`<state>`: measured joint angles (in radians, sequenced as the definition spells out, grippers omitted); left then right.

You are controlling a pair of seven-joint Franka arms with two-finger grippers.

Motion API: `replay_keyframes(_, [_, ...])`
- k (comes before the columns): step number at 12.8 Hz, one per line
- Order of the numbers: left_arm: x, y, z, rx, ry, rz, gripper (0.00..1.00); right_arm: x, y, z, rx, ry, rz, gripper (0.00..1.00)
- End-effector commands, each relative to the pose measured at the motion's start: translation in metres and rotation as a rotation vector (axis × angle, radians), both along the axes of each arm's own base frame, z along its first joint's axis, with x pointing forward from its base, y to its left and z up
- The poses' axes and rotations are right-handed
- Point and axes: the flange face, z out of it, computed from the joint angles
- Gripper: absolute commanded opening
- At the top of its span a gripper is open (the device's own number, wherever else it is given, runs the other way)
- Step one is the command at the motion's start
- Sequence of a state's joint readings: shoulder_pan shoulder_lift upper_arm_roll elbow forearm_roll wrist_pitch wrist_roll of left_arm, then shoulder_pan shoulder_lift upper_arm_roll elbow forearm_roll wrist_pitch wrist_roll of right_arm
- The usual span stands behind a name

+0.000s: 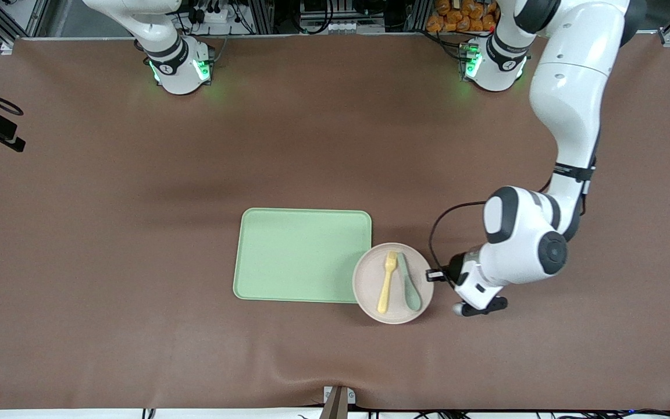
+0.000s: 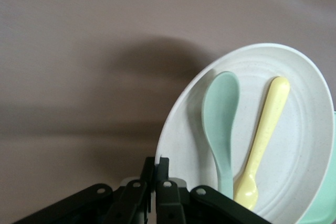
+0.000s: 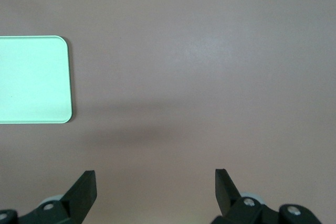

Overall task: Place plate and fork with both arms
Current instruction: 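Carry the plate with the left gripper onto the green tray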

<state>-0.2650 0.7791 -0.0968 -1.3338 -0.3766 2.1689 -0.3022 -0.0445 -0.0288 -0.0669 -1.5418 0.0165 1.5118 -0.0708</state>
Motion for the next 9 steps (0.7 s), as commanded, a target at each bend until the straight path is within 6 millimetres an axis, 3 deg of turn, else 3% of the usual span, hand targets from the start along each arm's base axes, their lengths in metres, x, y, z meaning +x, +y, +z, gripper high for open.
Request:
replay_keyframes(1, [-0.008,-0.039,0.010,0.001,-0.022,0.034,0.00,-0.004,-0.002,0.002,0.013,0.001,-0.012,1.00])
replay_keyframes(4, [-0.021,-0.082,0.007,-0.007,-0.042,0.074,0.00,-0.004,-0.004,0.002,0.013,0.000,-0.017,1.00])
replay_keyframes(9, [-0.066,-0.181,-0.019,0.023,-0.101,0.166,0.00,-0.004,-0.004,0.003,0.013,-0.001,-0.017,1.00])
